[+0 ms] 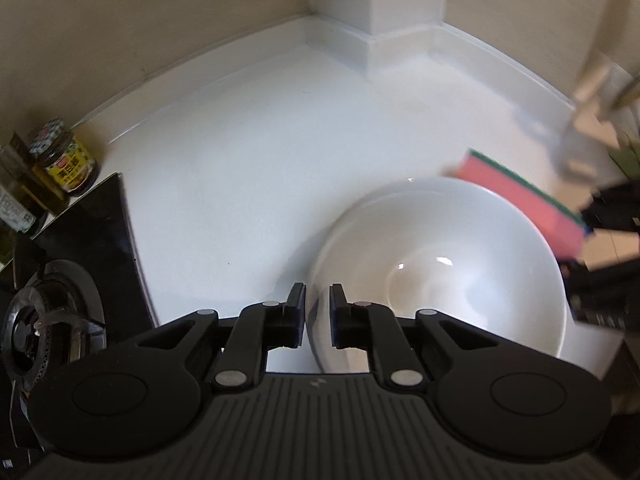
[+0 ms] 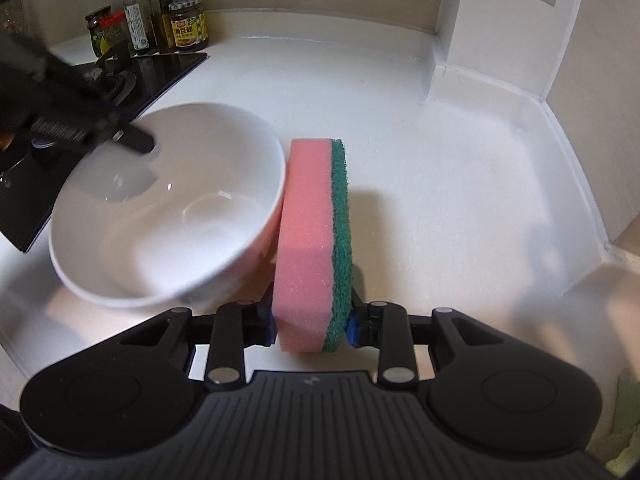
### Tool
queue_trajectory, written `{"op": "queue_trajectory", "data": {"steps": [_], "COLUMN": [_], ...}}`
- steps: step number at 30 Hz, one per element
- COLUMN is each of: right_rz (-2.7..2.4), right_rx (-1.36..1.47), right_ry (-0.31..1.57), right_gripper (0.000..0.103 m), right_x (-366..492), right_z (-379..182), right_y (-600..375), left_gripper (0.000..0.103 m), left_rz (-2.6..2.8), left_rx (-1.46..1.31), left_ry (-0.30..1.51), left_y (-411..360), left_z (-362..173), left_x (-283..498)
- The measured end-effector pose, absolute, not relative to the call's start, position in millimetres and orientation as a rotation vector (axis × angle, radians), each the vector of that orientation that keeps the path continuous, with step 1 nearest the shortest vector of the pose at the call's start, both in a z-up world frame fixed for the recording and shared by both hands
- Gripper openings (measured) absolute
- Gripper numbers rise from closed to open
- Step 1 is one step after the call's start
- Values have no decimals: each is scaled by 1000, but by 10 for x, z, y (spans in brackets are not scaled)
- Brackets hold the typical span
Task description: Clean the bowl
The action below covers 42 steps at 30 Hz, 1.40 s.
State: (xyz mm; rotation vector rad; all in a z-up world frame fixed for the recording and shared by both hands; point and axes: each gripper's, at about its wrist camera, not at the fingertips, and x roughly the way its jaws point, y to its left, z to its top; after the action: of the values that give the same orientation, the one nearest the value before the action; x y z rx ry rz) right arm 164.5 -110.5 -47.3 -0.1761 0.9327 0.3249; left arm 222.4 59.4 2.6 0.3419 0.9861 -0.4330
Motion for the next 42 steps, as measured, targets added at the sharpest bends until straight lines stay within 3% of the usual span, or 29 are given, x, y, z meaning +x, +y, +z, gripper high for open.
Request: {"op": "queue_trajectory", "data": {"steps": [5, 14, 26, 37, 42], "right_rz": [322, 336, 406, 459, 508], "right_rx": [-174, -154, -156, -122, -135], "right_ry": [931, 917, 914, 894, 889], "right_gripper": [27, 27, 27, 27, 27], "right_x": [1548, 1526, 1451, 1613, 1679], "right_z": [-496, -492, -522, -530, -536], "right_y": [-1108, -1068, -1172, -1292, -1359], "left_gripper": [18, 15, 21, 22, 21], "left_rz": [-512, -284, -496, -73, -121], "left_rx": [376, 285, 607, 219, 264], "left_ry": [976, 1008, 977, 1027, 1057], "left_y": [499, 537, 261, 352, 366], "left_z": [22, 13, -41, -35, 13], "left_x": [2460, 2201, 2341, 2270, 2105]}}
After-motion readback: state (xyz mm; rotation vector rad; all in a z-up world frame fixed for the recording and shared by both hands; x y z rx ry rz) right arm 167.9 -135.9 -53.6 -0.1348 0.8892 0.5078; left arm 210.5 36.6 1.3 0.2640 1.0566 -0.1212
